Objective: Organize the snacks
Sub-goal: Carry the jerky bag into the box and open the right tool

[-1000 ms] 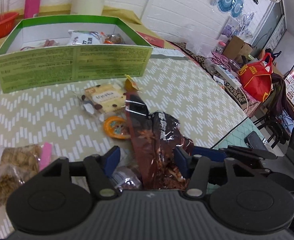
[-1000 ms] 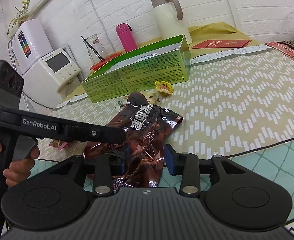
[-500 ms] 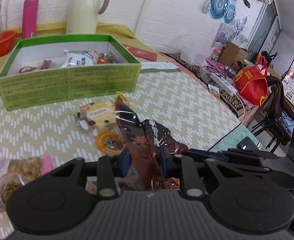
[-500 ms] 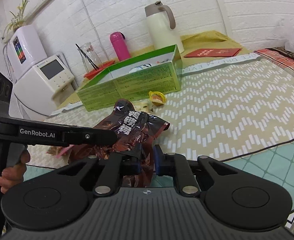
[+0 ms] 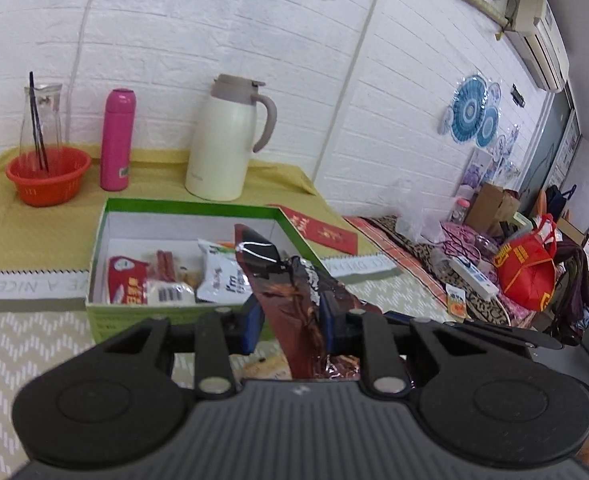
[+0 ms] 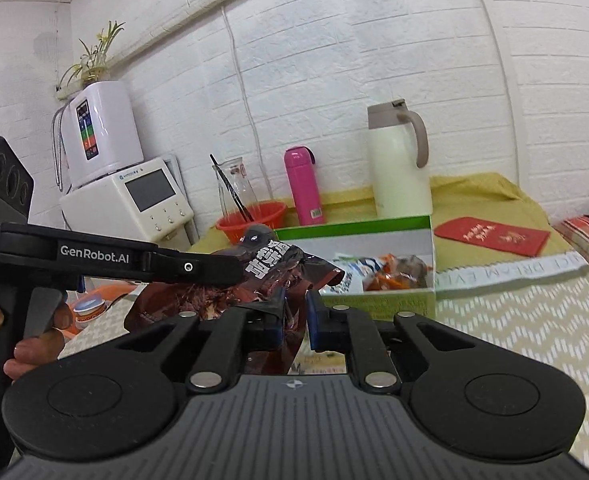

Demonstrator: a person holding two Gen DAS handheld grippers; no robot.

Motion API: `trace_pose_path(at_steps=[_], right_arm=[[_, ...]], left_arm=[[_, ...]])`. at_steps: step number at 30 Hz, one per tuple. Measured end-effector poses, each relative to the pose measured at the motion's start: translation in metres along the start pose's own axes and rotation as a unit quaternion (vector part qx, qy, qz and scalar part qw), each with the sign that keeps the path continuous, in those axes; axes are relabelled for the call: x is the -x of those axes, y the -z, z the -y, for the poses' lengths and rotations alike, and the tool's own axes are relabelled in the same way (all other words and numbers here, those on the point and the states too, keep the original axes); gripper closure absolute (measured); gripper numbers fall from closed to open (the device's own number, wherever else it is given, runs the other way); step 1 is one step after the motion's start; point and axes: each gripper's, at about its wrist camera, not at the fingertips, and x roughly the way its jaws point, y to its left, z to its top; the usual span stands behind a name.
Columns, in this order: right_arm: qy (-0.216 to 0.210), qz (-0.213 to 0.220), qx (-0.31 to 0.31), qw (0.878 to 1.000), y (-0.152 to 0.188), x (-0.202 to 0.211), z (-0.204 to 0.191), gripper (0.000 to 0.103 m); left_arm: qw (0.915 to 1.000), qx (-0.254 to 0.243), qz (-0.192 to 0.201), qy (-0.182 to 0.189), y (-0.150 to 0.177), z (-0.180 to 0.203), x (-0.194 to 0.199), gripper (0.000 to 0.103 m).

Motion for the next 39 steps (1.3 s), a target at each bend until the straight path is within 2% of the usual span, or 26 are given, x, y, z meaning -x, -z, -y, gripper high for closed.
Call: trace_pose_path(at_steps=[5,9,15,21,22,23,24,27,28,29,30,32,39], right_arm=[[-0.016,0.000,0.003,1.000,-0.018,-0.042,0.006,0.081],[-0.035,-0.010,-0.007,0.999,-0.022,-0.076,0.015,0.081],[-0.019,-0.041,0.004,0.999,-0.017,-0.122,0.021,0.081],[-0.007,-0.046,0.032,0.998,-0.005,-0.154,0.027,0.081],[0.006,-0.043,0.048,0.998,-0.002,-0.158,0.026,0.082],[0.021,-0.046,0.066,0.997,0.000,-0.163,0.024,0.076],[0.031,-0.054,0.081,0.995,0.001,-0.168,0.024,0.071],[0.032,-0.061,0.097,0.993,0.006,-0.171,0.025,0.057],[0.031,-0.062,0.098,0.993,0.008,-0.170,0.025,0.049],[0.032,-0.063,0.098,0.993,0.009,-0.170,0.025,0.038],[0.033,-0.063,0.097,0.993,0.010,-0.170,0.025,0.031],[0.038,-0.058,0.098,0.993,0.012,-0.167,0.022,0.000],[0.039,-0.046,0.099,0.993,0.004,-0.146,0.011,0.000]], left_arm=[[0.9997,0.007,0.017,-0.018,-0.026,-0.026,-0.017,0.082],[0.9996,0.026,0.008,-0.002,-0.037,-0.050,-0.042,0.085],[0.9987,0.043,-0.015,-0.022,-0.039,-0.082,-0.087,0.085],[0.9983,0.042,-0.027,-0.031,-0.036,-0.106,-0.120,0.085],[0.9981,0.038,-0.032,-0.036,-0.036,-0.109,-0.125,0.078],[0.9978,0.033,-0.032,-0.048,-0.034,-0.110,-0.128,0.066],[0.9976,0.030,-0.025,-0.056,-0.033,-0.111,-0.128,0.038],[0.9969,0.038,0.009,-0.068,-0.029,-0.118,-0.121,0.031],[0.9965,0.045,0.015,-0.070,-0.030,-0.121,-0.119,0.028],[0.9955,0.051,0.016,-0.078,-0.030,-0.122,-0.118,0.021],[0.9940,0.056,0.017,-0.092,-0.030,-0.122,-0.116,0.001],[0.9911,0.048,0.033,-0.120,-0.030,-0.118,-0.110,0.003],[0.9893,0.023,0.038,-0.139,-0.031,-0.100,-0.087,0.003]])
